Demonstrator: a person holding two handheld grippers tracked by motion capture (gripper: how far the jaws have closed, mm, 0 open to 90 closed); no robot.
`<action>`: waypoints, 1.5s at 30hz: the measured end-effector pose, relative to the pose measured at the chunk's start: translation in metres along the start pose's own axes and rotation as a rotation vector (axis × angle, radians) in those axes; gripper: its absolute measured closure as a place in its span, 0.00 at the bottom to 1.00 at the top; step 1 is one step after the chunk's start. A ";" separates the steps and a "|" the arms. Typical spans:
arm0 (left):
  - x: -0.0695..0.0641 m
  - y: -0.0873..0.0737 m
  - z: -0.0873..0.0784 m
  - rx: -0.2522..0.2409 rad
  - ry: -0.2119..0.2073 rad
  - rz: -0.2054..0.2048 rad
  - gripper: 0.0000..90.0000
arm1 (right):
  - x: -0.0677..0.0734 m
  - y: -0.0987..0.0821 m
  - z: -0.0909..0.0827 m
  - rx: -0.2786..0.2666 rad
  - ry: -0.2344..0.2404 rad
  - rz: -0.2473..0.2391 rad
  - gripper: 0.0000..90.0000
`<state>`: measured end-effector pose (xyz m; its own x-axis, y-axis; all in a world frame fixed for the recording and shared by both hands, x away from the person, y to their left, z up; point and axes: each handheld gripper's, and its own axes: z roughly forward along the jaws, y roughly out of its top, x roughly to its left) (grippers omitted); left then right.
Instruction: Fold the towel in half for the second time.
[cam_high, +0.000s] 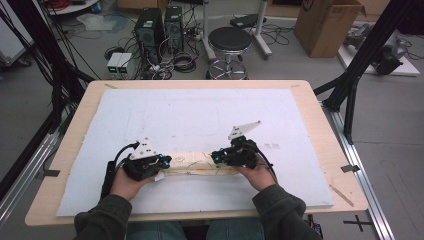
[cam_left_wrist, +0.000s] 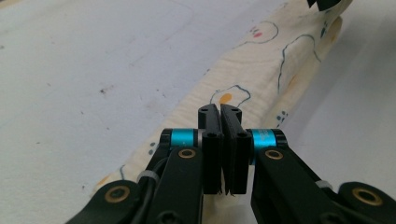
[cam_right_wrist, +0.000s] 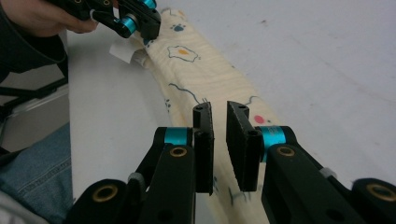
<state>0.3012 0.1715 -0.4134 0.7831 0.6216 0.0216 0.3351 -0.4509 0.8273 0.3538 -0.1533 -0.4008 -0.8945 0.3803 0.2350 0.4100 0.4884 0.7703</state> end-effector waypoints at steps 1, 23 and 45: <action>-0.001 0.000 0.004 0.012 -0.005 0.001 0.96 | 0.001 0.001 0.007 0.017 0.011 0.000 0.91; 0.001 -0.027 0.005 0.091 0.018 -0.004 0.88 | -0.004 -0.042 0.001 0.134 -0.064 -0.060 0.90; 0.011 -0.025 -0.012 -0.010 0.015 -0.025 0.65 | -0.010 -0.043 -0.030 0.033 -0.122 -0.091 0.77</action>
<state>0.2950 0.1970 -0.4273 0.7666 0.6420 0.0090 0.3492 -0.4286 0.8332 0.3399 -0.2021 -0.4185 -0.9007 0.4250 0.0898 0.3356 0.5496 0.7651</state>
